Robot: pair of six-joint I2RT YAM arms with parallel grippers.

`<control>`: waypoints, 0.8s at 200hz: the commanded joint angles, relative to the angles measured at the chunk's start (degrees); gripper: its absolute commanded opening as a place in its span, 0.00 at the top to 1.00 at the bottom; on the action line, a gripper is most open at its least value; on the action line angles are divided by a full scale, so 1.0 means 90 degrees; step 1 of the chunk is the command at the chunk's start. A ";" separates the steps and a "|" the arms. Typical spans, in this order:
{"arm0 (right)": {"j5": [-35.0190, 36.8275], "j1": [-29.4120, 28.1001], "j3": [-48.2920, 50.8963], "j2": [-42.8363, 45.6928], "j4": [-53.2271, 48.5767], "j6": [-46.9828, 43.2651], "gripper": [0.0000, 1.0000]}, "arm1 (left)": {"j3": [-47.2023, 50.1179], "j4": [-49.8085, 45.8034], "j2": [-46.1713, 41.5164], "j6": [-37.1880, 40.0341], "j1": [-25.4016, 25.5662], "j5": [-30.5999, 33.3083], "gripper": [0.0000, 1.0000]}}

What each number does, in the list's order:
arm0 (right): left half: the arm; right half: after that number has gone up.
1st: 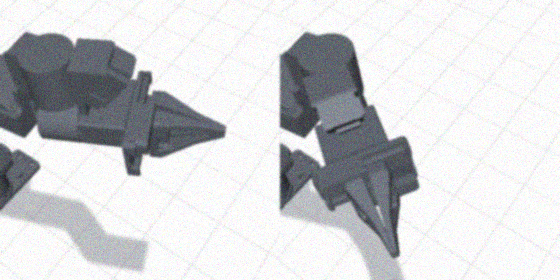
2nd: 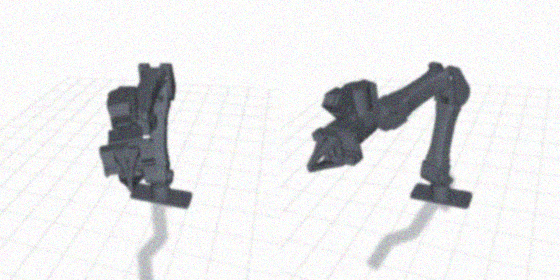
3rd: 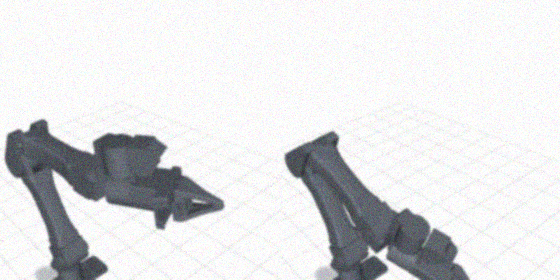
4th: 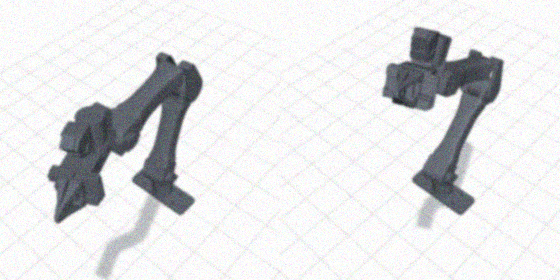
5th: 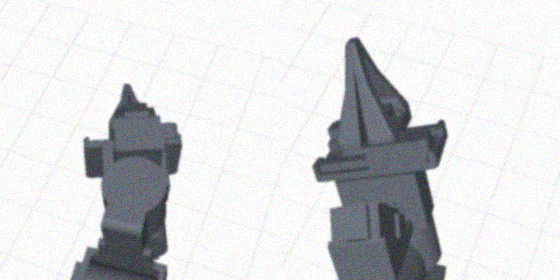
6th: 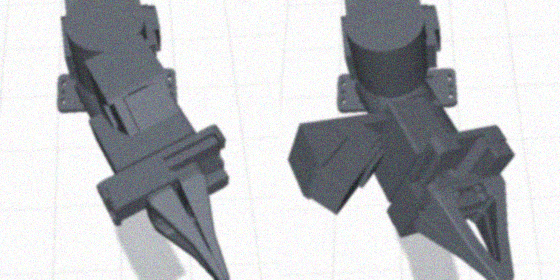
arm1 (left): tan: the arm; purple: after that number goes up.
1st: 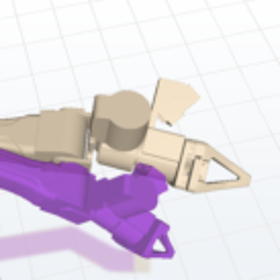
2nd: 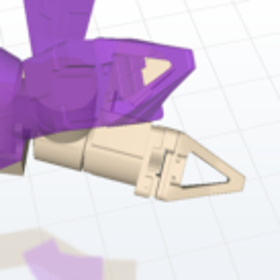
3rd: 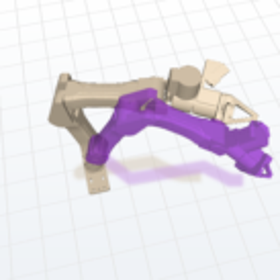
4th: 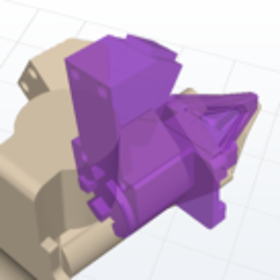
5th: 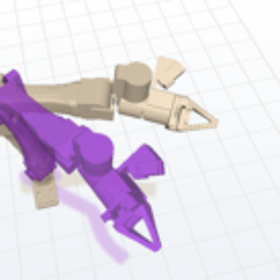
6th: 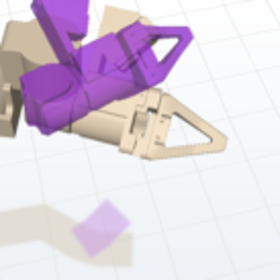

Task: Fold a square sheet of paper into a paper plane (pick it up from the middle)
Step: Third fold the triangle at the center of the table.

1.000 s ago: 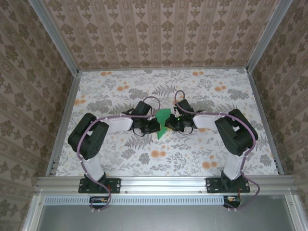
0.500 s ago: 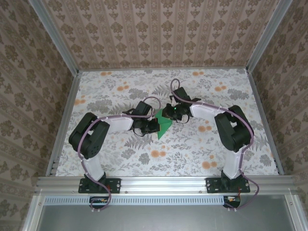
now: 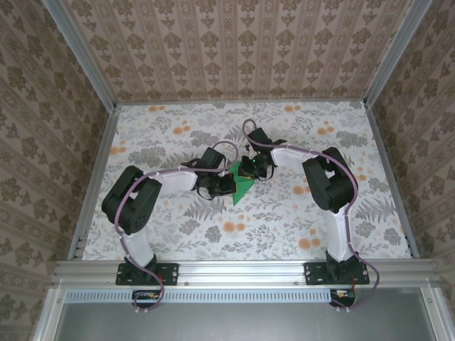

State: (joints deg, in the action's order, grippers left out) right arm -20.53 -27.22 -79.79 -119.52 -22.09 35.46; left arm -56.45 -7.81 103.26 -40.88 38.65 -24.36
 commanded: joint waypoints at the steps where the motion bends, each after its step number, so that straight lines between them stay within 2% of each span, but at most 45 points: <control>1: 0.0219 0.0026 -0.0110 -0.0183 -0.0446 -0.0230 0.83 | -0.0197 -0.0208 0.0166 0.0207 0.0002 0.0136 0.95; 160: 0.0034 0.0049 -0.0076 -0.0080 -0.0330 -0.0195 0.83 | -0.0257 -0.0452 0.0410 0.0160 -0.0005 0.0211 0.95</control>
State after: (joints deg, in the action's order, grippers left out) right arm -20.32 -27.14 -80.12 -119.66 -22.46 34.39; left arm -57.56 -8.88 105.69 -40.66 38.65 -23.92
